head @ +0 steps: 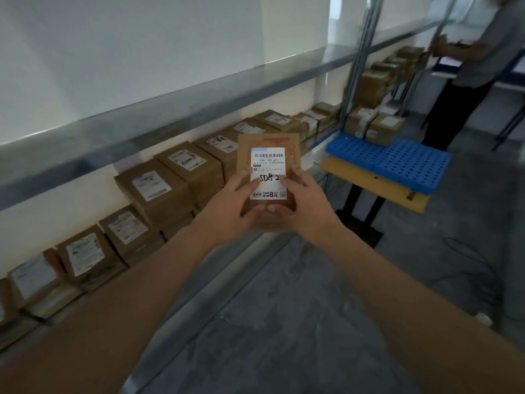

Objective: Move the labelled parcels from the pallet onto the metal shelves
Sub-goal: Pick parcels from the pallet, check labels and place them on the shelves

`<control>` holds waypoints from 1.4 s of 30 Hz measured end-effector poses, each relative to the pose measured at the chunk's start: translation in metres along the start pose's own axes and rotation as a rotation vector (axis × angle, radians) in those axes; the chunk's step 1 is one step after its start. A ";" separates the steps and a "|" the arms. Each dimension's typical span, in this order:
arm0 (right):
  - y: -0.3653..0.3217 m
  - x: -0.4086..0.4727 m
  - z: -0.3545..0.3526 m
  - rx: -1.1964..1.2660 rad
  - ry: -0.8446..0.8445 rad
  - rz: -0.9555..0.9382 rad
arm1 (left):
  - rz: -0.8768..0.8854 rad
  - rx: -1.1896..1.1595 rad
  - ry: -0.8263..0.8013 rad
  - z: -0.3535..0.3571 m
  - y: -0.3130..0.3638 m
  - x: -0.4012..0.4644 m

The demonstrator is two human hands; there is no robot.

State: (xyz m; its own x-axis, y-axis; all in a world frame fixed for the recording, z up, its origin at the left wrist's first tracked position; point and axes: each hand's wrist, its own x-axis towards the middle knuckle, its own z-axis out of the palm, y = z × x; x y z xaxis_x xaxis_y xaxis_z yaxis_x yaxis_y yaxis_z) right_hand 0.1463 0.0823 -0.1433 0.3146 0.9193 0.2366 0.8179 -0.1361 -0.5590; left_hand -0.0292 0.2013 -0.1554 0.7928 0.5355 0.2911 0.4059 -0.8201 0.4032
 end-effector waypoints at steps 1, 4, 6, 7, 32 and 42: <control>0.011 0.001 -0.006 -0.003 0.003 0.020 | 0.015 -0.003 -0.005 0.006 0.006 0.011; 0.045 0.007 -0.024 -0.025 0.016 0.071 | 0.062 -0.024 -0.021 0.028 0.022 0.045; 0.070 0.013 -0.037 -0.025 0.030 0.099 | 0.083 -0.037 -0.027 0.045 0.033 0.070; 0.084 0.016 -0.044 -0.031 0.036 0.110 | 0.089 -0.045 -0.027 0.054 0.039 0.083; 0.334 0.181 -0.136 -0.080 0.218 0.436 | 0.304 -0.155 -0.207 0.211 0.073 0.426; 0.393 0.262 -0.145 -0.096 0.305 0.606 | 0.422 -0.203 -0.327 0.250 0.050 0.556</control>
State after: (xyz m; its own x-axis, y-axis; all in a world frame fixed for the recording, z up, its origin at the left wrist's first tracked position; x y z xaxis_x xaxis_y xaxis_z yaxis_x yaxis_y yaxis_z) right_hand 0.6204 0.2163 -0.1852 0.8406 0.5271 0.1249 0.4889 -0.6390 -0.5939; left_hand 0.5454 0.4073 -0.1904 0.9799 0.0532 0.1923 -0.0461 -0.8772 0.4779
